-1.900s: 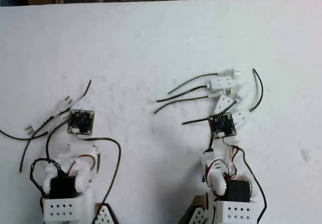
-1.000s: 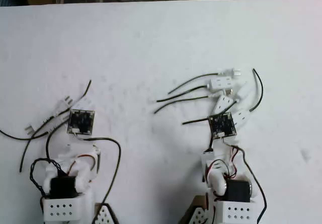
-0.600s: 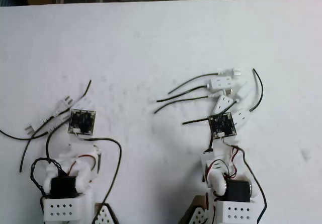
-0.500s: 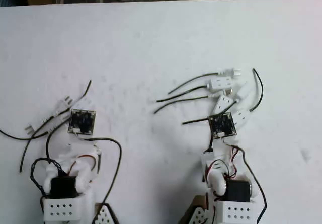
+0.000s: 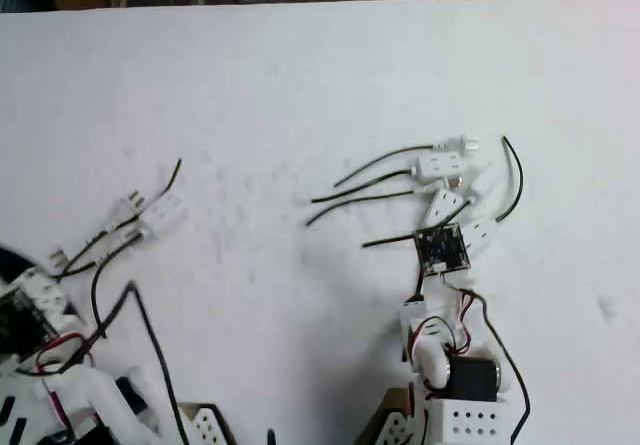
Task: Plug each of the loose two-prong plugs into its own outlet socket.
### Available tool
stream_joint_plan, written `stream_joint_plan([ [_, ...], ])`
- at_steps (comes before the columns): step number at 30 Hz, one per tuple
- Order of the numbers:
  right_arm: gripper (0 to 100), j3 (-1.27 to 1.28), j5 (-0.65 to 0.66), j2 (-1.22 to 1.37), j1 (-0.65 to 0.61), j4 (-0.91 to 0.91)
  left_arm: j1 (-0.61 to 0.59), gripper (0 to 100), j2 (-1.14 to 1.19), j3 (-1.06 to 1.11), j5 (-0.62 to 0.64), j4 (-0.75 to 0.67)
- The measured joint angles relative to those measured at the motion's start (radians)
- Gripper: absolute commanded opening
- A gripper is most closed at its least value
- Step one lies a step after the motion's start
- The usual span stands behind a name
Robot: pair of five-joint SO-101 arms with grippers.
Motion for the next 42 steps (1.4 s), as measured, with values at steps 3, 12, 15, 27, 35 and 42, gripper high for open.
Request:
stream_joint_plan([
  [3, 1.9, 0.000, 0.000, 0.000, 0.000, 0.000, -0.092, 3, 0.000, 0.034, -0.002, -0.026],
  [12, 1.9, 0.000, 0.000, 0.000, 0.000, 0.000, -0.157, 18, 0.011, 0.077, -0.149, -0.130],
  [15, 1.9, 0.000, 0.000, 0.000, 0.000, 0.000, -0.068, 26, 0.101, -0.043, -0.160, -0.064],
  [27, 1.9, 0.000, 0.000, 0.000, 0.000, 0.000, 0.265, 26, 1.355, -1.142, -0.591, 0.677],
  [35, 1.9, 0.000, 0.000, 0.000, 0.000, 0.000, 0.402, 26, 1.952, -1.356, -0.901, 0.740],
  [42, 1.9, 0.000, 0.000, 0.000, 0.000, 0.000, 0.532, 26, 2.197, -1.363, -0.976, 0.735],
])
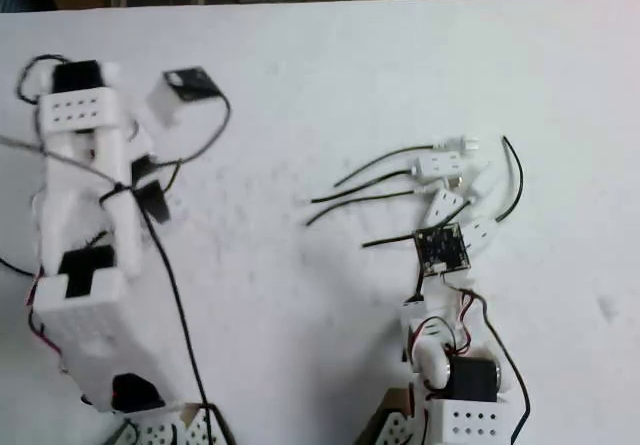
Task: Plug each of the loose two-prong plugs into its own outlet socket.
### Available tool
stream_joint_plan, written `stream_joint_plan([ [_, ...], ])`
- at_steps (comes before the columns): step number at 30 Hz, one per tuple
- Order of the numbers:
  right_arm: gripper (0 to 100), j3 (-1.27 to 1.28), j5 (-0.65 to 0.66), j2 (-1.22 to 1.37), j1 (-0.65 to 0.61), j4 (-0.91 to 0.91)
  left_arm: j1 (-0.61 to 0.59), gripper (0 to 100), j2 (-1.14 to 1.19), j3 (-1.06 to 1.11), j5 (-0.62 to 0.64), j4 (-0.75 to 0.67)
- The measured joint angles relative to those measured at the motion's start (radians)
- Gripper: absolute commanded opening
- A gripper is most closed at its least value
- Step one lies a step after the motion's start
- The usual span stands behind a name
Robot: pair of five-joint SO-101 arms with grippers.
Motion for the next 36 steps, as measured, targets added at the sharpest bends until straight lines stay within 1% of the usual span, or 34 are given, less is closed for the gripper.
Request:
stream_joint_plan([
  [3, 1.9, 0.000, 0.000, 0.000, 0.000, 0.000, 0.018, 26, 0.066, 0.000, -0.003, -0.008],
  [8, 1.9, 0.000, 0.000, 0.000, 0.000, 0.000, 0.017, 26, 0.157, 0.000, -0.003, -0.114],
  [14, 1.9, 0.000, 0.000, 0.000, 0.000, 0.000, 0.017, 25, 0.278, 0.000, 0.071, -0.209],
  [16, 1.9, 0.000, 0.000, 0.000, 0.000, 0.000, 0.017, 22, 0.305, 0.000, 0.080, -0.226],
  [18, 1.9, 0.000, 0.000, 0.000, 0.000, 0.000, 0.017, 16, 0.313, 0.000, 0.084, -0.232],
  [22, 1.9, 0.000, 0.000, 0.000, 0.000, 0.000, 0.017, 2, 0.315, 0.000, 0.089, -0.224],
  [26, 1.9, 0.000, 0.000, 0.000, 0.000, 0.000, 0.017, 3, 0.322, -0.003, 0.091, -0.212],
  [30, 1.9, 0.000, 0.000, 0.000, 0.000, 0.000, 0.020, 2, 0.324, -0.046, 0.097, -0.120],
  [33, 1.9, 0.000, 0.000, 0.000, 0.000, 0.000, 0.051, 2, 0.307, -0.135, 0.193, -0.031],
  [36, 1.9, 0.000, 0.000, 0.000, 0.000, 0.000, 0.097, 2, 0.239, -0.206, 0.353, -0.006],
])
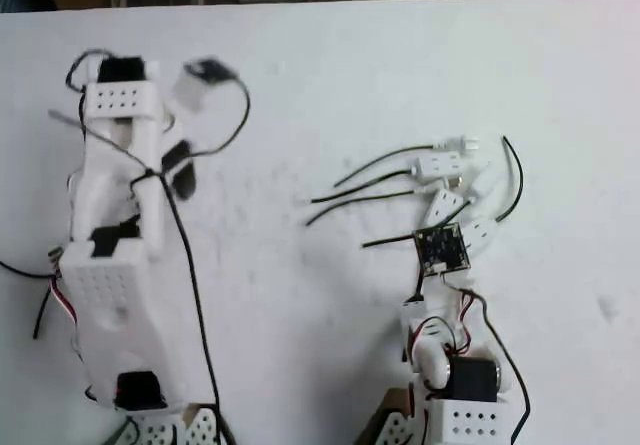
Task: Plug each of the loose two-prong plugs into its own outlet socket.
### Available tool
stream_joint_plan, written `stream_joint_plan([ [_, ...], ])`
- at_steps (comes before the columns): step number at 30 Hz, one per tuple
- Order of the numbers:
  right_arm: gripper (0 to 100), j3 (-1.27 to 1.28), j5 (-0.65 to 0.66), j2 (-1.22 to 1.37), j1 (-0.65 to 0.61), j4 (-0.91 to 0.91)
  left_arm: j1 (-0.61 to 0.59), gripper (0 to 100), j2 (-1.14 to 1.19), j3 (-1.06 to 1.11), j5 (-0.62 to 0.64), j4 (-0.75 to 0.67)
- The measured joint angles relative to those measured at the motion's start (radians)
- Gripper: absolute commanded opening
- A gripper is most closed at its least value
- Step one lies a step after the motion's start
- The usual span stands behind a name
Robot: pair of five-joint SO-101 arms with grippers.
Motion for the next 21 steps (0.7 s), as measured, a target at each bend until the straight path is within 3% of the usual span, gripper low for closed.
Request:
stream_joint_plan([
  [8, 1.9, 0.000, 0.000, 0.000, 0.000, 0.000, 0.196, 2, -0.173, 0.121, 0.364, -0.011],
  [16, 1.9, 0.000, 0.000, 0.000, 0.000, 0.000, 0.244, 4, -0.126, 0.381, 0.671, -0.316],
  [21, 1.9, 0.000, 0.000, 0.000, 0.000, 0.000, 0.245, 25, -0.072, 0.371, 0.729, -0.350],
])
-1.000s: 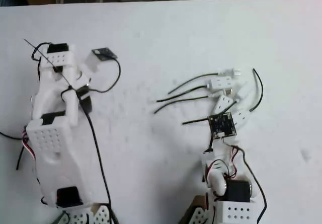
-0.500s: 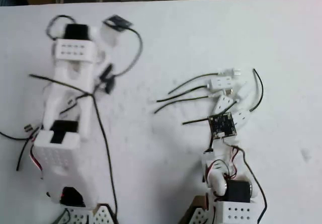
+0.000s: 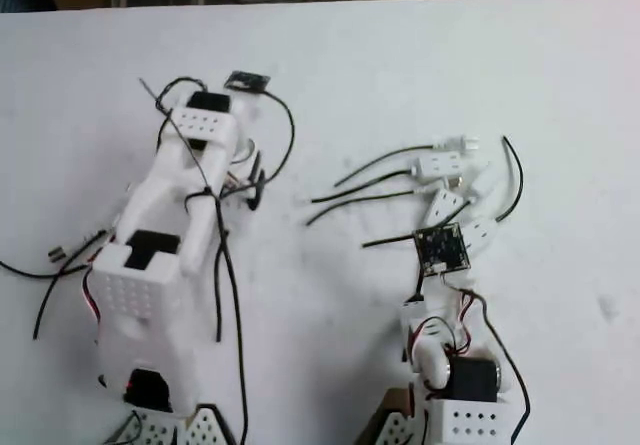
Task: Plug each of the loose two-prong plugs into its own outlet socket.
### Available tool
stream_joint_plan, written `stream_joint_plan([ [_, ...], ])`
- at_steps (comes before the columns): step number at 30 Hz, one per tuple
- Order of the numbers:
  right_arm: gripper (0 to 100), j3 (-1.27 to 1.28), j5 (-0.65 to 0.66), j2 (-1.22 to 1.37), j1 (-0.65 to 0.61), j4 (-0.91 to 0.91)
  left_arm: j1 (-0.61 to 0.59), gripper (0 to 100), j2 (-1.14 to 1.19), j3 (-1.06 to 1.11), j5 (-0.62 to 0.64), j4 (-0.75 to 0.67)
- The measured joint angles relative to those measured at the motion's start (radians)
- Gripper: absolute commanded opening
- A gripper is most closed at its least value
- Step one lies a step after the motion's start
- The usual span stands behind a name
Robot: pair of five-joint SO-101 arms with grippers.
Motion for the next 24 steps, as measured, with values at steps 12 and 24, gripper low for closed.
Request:
stream_joint_plan([
  [12, 1.9, 0.000, 0.000, 0.000, 0.000, 0.000, -0.035, 28, -0.068, -0.230, -0.115, 0.207],
  [24, 1.9, 0.000, 0.000, 0.000, 0.000, 0.000, -0.506, 28, -0.038, -0.549, -0.618, 0.351],
])
